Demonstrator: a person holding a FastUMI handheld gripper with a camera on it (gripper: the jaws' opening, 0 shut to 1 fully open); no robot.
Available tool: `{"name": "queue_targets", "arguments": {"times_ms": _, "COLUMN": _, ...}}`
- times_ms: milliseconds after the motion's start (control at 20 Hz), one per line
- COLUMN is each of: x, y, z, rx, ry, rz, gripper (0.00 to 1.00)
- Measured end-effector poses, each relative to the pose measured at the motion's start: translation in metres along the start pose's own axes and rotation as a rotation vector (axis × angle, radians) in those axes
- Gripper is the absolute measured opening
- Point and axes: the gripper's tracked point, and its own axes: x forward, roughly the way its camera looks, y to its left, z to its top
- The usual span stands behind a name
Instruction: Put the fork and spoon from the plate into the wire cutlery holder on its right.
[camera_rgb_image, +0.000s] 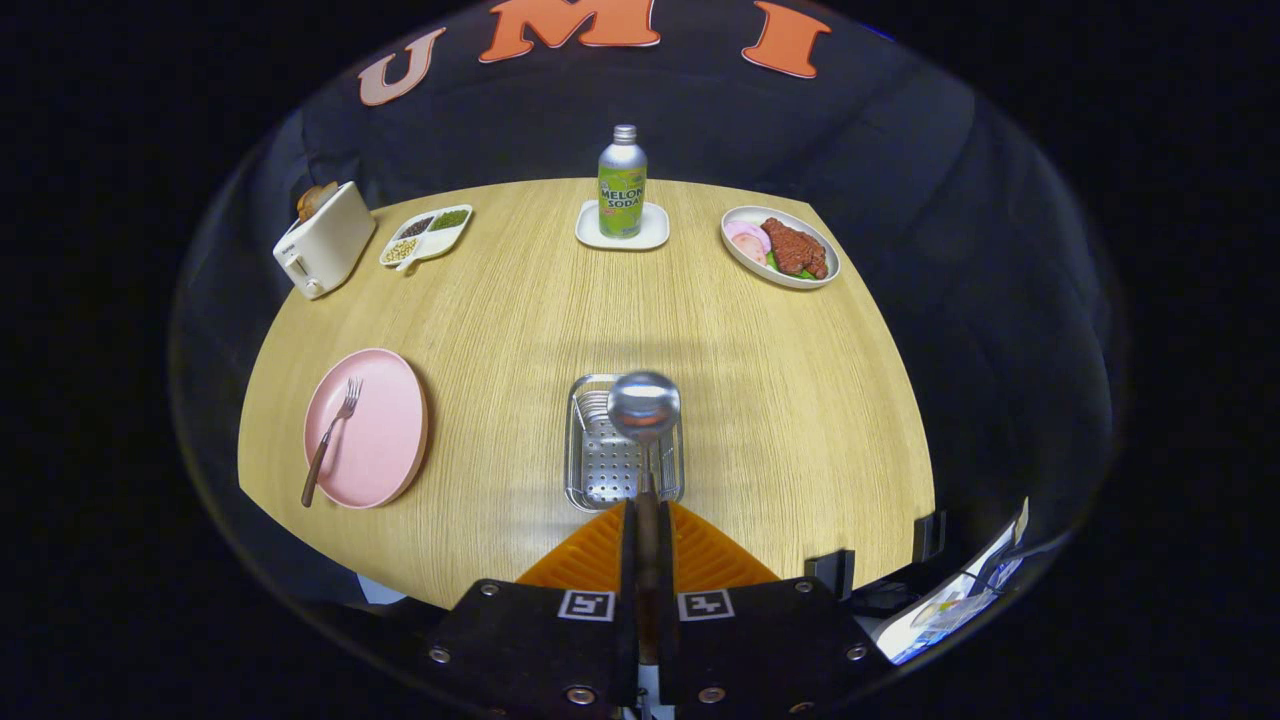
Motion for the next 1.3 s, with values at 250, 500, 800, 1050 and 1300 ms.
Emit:
{"name": "queue_targets", "arguments": {"times_ms": 250, "x": 0.005, "y": 0.004, "z": 0.017, "rx": 0.008, "ry": -0.058, "rz": -0.006, "gripper": 0.09}}
{"name": "queue_targets", "arguments": {"times_ms": 500, "x": -0.011, "y": 0.011, "z": 0.051, "rx": 0.07, "ry": -0.236, "rz": -0.001, "gripper": 0.1}}
{"name": "queue_targets", "arguments": {"times_ms": 800, "x": -0.058, "y": 0.032, "z": 0.105, "rx": 0.125, "ry": -0.556, "rz": -0.009, "gripper": 0.16}}
{"name": "queue_targets", "arguments": {"times_ms": 1050, "x": -0.09, "y": 0.074, "z": 0.123, "rx": 0.11, "ry": -0.721, "rz": -0.014, "gripper": 0.41}}
{"name": "queue_targets", "arguments": {"times_ms": 1300, "x": -0.108, "y": 0.132, "z": 0.132, "rx": 0.118, "ry": -0.82, "rz": -0.008, "gripper": 0.82}}
